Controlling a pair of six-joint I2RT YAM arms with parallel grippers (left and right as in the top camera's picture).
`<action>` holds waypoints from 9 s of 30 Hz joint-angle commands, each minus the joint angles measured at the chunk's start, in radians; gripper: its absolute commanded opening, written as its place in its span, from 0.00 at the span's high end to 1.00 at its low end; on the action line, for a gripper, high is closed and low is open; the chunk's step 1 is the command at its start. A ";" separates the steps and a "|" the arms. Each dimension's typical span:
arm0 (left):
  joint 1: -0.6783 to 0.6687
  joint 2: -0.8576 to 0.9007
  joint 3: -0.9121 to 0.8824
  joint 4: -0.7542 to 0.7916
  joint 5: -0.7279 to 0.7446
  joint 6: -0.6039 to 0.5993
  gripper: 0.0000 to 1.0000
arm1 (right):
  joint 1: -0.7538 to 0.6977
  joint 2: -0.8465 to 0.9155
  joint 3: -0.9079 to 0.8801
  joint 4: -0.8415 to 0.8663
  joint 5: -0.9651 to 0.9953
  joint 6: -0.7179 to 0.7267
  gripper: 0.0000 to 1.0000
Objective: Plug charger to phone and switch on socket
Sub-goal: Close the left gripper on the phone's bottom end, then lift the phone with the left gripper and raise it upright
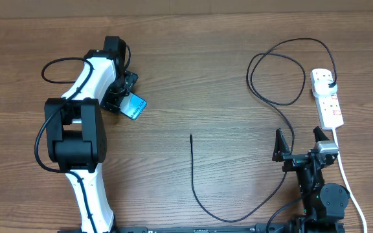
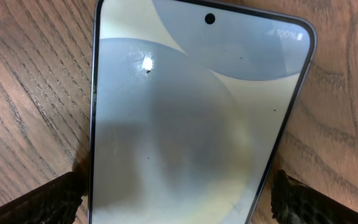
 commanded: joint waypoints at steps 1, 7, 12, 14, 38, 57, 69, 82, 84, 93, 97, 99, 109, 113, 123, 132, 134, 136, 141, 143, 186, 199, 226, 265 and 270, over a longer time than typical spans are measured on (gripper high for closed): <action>-0.001 0.020 0.012 0.004 -0.010 0.008 0.00 | -0.001 -0.009 -0.010 0.003 0.010 0.000 0.00; -0.001 0.020 0.012 0.006 -0.009 0.008 0.00 | -0.001 -0.009 -0.010 0.003 0.010 0.000 0.00; 0.000 0.022 0.012 0.004 0.027 0.008 0.00 | -0.001 -0.009 -0.010 0.003 0.010 0.000 0.00; 0.003 0.024 0.012 -0.003 0.045 0.005 0.00 | -0.001 -0.009 -0.010 0.003 0.010 0.000 0.00; 0.029 0.030 0.012 -0.040 0.031 0.006 0.00 | -0.001 -0.009 -0.010 0.003 0.010 0.000 0.00; 0.031 0.037 0.012 -0.040 0.032 0.021 0.00 | -0.001 -0.009 -0.010 0.003 0.009 0.000 0.00; 0.031 0.037 0.012 -0.040 0.031 0.032 0.00 | -0.001 -0.009 -0.010 0.003 0.010 0.000 0.00; 0.031 0.037 0.012 -0.040 0.031 0.038 0.00 | -0.001 -0.009 -0.010 0.003 0.010 0.000 0.00; 0.031 0.037 0.012 -0.040 0.031 0.042 0.00 | -0.001 -0.009 -0.010 0.003 0.010 0.000 0.00; 0.031 0.037 0.012 -0.037 0.030 0.047 0.00 | -0.001 -0.009 -0.010 0.003 0.010 0.000 0.00; 0.031 0.037 0.012 -0.037 0.031 0.047 0.00 | -0.001 -0.009 -0.010 0.003 0.010 0.000 0.00; 0.031 0.037 0.012 -0.037 0.030 0.047 0.00 | -0.001 -0.009 -0.010 0.003 0.010 0.000 0.00; 0.031 0.037 0.012 -0.037 0.020 0.047 0.06 | -0.001 -0.009 -0.010 0.003 0.010 0.000 0.00; 0.031 0.037 0.012 -0.037 0.020 0.047 0.08 | -0.001 -0.009 -0.010 0.003 0.009 0.000 0.00; 0.031 0.037 0.012 -0.037 0.020 0.047 0.11 | -0.001 -0.009 -0.010 0.003 0.010 0.000 0.00; 0.031 0.037 0.012 -0.037 0.020 0.047 0.15 | -0.001 -0.009 -0.010 0.003 0.010 0.000 0.00; 0.031 0.037 0.012 -0.037 0.020 0.047 0.15 | -0.001 -0.009 -0.010 0.003 0.010 0.000 0.00; 0.031 0.037 0.012 -0.037 0.020 0.047 0.16 | -0.001 -0.009 -0.010 0.003 0.010 0.000 0.00; 0.031 0.037 0.012 -0.037 0.020 0.047 0.16 | -0.001 -0.009 -0.010 0.003 0.010 0.000 0.00; 0.031 0.037 0.012 -0.037 0.020 0.047 0.17 | -0.001 -0.009 -0.010 0.003 0.010 0.000 0.00; 0.031 0.037 0.012 -0.037 0.019 0.047 0.56 | -0.001 -0.009 -0.010 0.003 0.010 0.000 0.00; 0.031 0.037 0.012 -0.035 0.019 0.047 0.96 | -0.001 -0.009 -0.010 0.003 0.009 0.000 0.00; 0.031 0.034 0.139 -0.106 0.024 0.099 0.96 | -0.001 -0.009 -0.010 0.003 0.010 0.000 0.00; -0.020 0.034 0.510 -0.381 0.915 0.209 0.96 | -0.001 -0.009 -0.010 0.003 0.009 0.000 0.00; -0.048 0.034 0.511 -0.381 1.004 0.208 0.96 | -0.001 -0.009 -0.010 0.003 0.010 0.000 0.00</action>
